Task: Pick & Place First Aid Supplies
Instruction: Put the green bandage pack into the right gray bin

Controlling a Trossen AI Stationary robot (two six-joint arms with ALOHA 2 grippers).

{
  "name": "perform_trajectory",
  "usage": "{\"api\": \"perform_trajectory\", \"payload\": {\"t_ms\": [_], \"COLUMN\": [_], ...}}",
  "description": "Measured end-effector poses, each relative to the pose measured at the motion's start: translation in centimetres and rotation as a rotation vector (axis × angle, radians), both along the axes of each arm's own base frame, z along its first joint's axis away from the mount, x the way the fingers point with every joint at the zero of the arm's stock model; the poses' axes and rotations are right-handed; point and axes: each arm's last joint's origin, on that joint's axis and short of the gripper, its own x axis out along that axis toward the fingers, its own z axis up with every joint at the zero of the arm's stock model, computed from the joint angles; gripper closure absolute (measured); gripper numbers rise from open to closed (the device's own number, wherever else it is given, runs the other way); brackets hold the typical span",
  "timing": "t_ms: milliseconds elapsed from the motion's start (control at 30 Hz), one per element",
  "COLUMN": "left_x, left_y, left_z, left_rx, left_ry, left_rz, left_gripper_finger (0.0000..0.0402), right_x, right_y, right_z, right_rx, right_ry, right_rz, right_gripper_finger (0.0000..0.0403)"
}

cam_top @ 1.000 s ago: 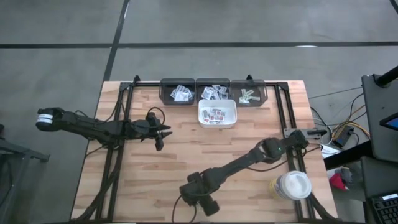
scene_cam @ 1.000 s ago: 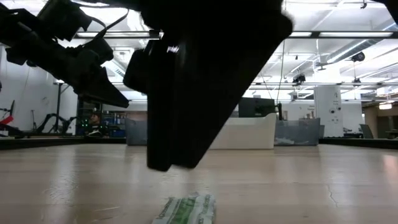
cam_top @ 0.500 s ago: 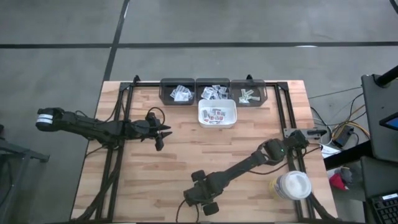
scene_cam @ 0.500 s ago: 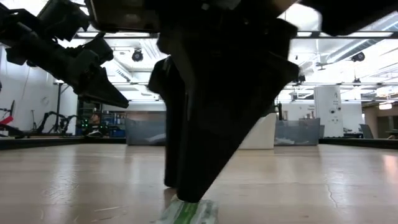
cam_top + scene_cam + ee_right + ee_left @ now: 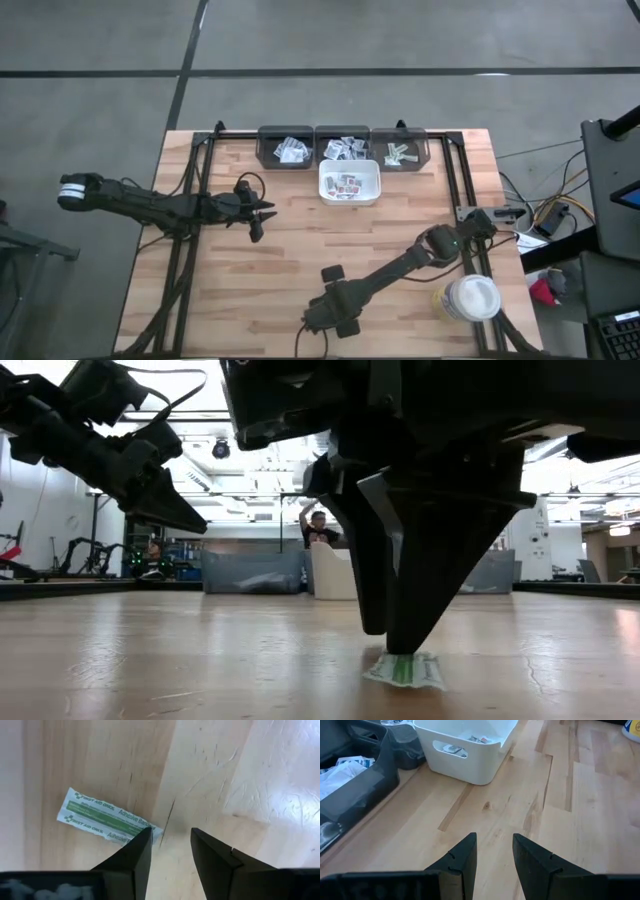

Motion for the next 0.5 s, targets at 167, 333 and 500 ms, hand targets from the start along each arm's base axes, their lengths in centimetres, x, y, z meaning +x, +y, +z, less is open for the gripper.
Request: {"api": "perform_trajectory", "payload": {"t_ms": [167,333,500], "left_x": [0.0,0.0,0.0], "left_y": [0.0,0.0,0.0], "left_z": [0.0,0.0,0.0], "left_rx": [0.016,0.02,0.027], "left_ry": [0.005,0.007,0.009], "left_rz": [-0.008,-0.011,-0.014], "left_gripper_finger": [0.0278,0.0278,0.0278], "right_x": [0.2,0.5,0.3], "right_y": [0.1,0.2,0.1], "right_z": [0.6,1.4,1.9], "right_rx": [0.01,0.026,0.028], "right_ry": [-0.018,-0.043,-0.033], "right_rz": [0.001,-0.01,-0.036], "right_gripper_finger": [0.0261,0.0266,0.0261]}}
